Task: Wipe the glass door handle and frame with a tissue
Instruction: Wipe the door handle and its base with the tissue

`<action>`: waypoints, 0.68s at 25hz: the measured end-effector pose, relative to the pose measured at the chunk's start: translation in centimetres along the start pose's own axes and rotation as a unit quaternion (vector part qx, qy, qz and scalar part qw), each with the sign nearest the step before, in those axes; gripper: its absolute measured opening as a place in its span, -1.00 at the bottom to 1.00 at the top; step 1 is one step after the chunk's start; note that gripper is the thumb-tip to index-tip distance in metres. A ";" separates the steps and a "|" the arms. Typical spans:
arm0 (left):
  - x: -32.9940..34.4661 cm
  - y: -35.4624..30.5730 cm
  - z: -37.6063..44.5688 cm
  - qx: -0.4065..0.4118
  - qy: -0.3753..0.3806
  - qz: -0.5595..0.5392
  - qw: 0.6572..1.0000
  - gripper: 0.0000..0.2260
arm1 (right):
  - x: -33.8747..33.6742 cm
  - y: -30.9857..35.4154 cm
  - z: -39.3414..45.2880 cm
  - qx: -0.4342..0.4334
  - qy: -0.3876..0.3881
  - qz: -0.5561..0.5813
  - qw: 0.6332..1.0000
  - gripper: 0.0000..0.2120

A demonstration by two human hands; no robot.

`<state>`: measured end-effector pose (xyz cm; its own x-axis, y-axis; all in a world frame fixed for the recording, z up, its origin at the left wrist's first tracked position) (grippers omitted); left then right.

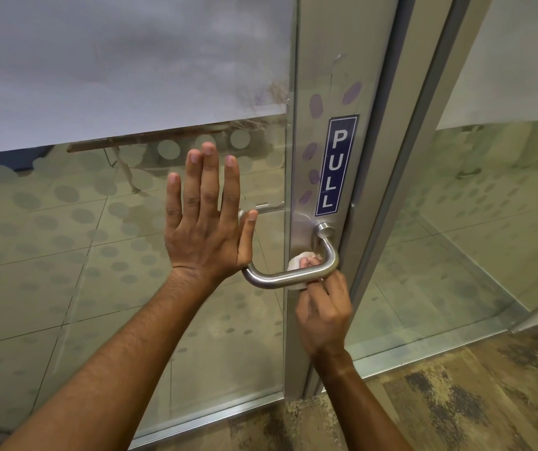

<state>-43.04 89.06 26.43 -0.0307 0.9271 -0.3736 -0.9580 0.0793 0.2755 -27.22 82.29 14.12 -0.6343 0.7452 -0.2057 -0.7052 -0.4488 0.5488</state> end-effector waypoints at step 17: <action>-0.1 -0.1 0.0 0.001 -0.014 0.011 1.000 -0.34 | 5.5 0.2 -1.6 0.004 0.056 -0.016 0.998 -0.48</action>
<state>-42.97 88.99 26.46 -0.0448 0.9384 -0.3425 -0.9569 0.0582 0.2846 -31.32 85.54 11.82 -0.6440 0.6985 -0.3120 -0.7231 -0.4225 0.5466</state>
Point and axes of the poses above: each hand's wrist, its own z-axis towards the middle knuckle, its own x-axis out of the palm, y = z × x, the point moved 9 cm from there along z, towards the middle knuckle, and after that the axes turned 9 degrees about z, right-handed, at the moved point
